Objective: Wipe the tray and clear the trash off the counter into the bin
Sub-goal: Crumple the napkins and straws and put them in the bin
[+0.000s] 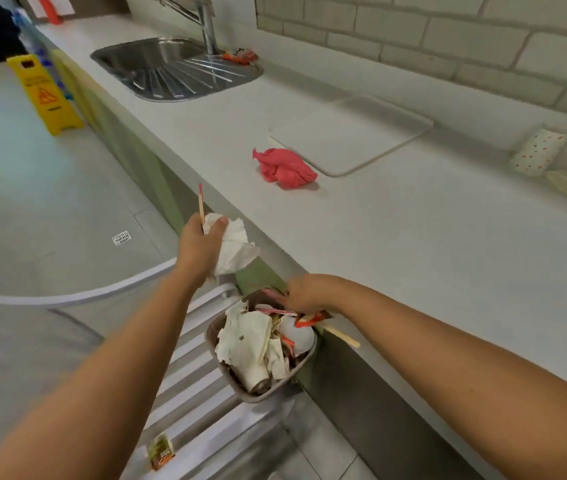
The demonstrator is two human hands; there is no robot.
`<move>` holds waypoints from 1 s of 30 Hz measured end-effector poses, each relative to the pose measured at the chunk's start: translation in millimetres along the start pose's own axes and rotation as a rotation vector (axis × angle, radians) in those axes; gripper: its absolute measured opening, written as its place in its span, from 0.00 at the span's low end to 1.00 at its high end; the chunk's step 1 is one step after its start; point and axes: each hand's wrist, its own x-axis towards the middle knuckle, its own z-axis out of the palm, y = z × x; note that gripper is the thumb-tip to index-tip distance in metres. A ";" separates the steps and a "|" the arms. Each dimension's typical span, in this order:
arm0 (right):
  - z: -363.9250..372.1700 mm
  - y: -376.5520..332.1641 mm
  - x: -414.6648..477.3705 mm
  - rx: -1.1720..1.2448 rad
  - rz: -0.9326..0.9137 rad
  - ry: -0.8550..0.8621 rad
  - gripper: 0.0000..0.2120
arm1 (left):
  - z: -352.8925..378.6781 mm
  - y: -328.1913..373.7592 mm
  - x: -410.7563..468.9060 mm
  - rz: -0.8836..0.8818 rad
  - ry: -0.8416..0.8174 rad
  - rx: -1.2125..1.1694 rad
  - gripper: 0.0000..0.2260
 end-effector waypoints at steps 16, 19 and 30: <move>92.0 -29.9 65.8 -0.401 0.019 -0.158 0.17 | -39.7 -73.4 -6.7 -0.143 -0.029 0.022 0.07; 94.9 -41.2 68.7 -0.383 -0.018 -0.117 0.16 | -46.8 -80.9 -7.2 -0.149 -0.011 0.026 0.09; 80.5 -29.4 91.2 0.022 0.010 -0.077 0.14 | -42.8 -100.5 -14.5 -0.214 -0.036 0.038 0.07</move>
